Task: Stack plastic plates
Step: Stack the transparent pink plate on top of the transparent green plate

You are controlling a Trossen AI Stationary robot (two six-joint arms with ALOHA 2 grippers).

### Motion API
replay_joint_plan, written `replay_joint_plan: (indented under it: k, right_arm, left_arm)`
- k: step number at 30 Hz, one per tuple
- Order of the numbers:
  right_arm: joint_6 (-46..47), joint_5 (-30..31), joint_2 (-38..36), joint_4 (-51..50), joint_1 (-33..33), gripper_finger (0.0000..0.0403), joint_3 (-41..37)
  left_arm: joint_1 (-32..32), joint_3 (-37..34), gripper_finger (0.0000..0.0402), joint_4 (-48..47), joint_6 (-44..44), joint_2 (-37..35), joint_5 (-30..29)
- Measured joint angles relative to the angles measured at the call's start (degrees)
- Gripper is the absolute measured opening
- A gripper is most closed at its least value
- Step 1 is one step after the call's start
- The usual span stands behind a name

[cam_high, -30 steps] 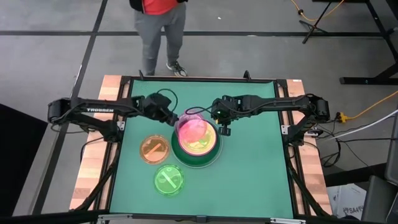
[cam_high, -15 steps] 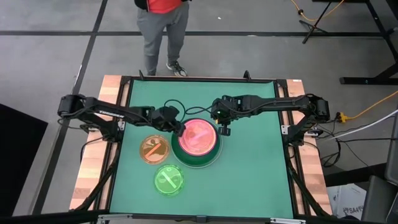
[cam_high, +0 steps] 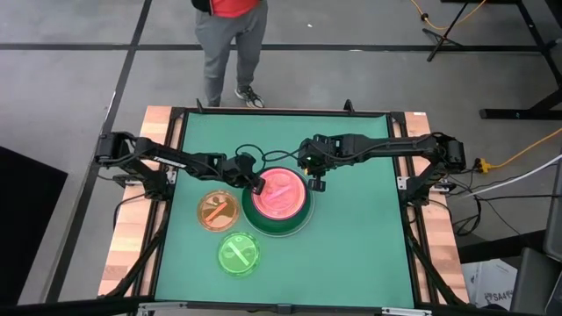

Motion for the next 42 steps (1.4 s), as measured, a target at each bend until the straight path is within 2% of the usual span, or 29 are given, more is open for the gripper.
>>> replay_joint_plan:
  k: [16,30,42]
  right_arm:
    - [0.1,0.0,0.0,0.0,0.0,0.0040,0.0]
    - [0.2,0.0,0.0,0.0,0.0,0.0040,0.0]
    - [0.2,0.0,0.0,-0.1,0.0,0.0040,0.0]
  left_arm:
    - [0.0,0.0,0.0001,0.1,0.1,0.0,-0.9]
    - [0.0,0.0,0.0073,0.8,-0.2,0.0,-1.2]
    - [0.0,0.0,0.0079,2.5,0.2,0.0,-1.1]
